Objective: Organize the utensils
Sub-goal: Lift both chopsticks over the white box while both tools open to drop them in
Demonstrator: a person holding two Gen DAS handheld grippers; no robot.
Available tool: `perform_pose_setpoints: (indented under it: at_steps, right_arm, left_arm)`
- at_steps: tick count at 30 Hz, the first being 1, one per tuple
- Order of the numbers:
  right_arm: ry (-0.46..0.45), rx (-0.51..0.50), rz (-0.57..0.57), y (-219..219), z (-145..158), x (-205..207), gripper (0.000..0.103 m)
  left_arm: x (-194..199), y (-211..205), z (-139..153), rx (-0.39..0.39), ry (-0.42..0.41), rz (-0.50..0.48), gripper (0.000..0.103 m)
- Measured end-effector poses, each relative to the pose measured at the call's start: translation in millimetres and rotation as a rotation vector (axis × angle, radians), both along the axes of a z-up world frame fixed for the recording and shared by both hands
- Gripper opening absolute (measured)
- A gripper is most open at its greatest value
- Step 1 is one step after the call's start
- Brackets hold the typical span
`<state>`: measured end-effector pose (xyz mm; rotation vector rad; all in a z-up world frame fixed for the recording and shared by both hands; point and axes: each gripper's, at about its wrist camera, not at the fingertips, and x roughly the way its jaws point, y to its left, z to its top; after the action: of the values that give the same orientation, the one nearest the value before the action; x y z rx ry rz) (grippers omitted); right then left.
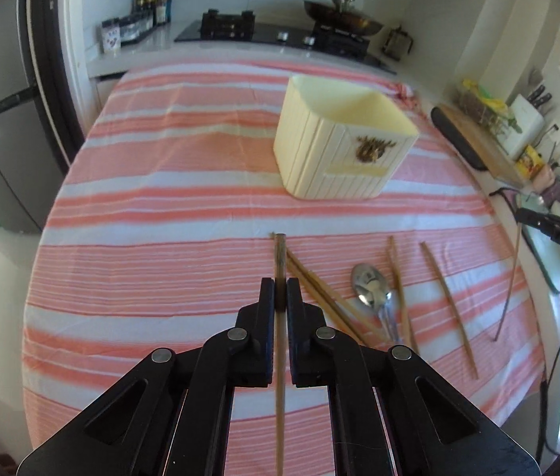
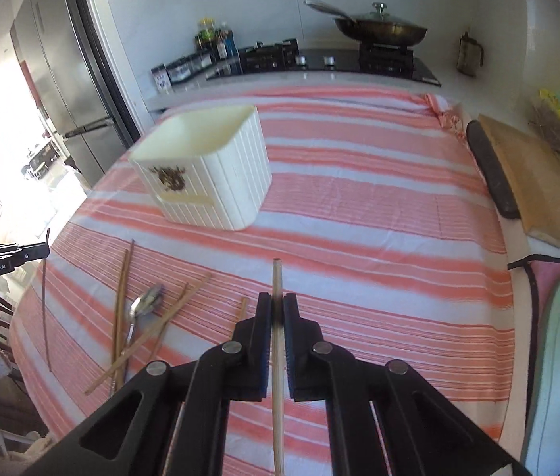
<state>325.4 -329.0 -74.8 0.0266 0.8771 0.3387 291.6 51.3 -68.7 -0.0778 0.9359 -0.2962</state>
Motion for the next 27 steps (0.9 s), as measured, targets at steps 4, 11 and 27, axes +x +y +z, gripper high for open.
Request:
perform_pose_setpoints:
  at_steps: [4,11,27]
  right_arm:
    - [-0.083,0.032,0.002,-4,38,-26,0.006]
    - [-0.227,0.049,-0.008,9,87,-36,0.006]
    - [-0.513,0.129,-0.024,77,191,66,0.006]
  left_arm:
    - [-15,7,31,-0.039,-0.080,-0.023,0.004]
    - [-19,9,87,-0.065,-0.221,-0.030,0.003]
    - [99,-42,186,-0.120,-0.542,0.110,0.003]
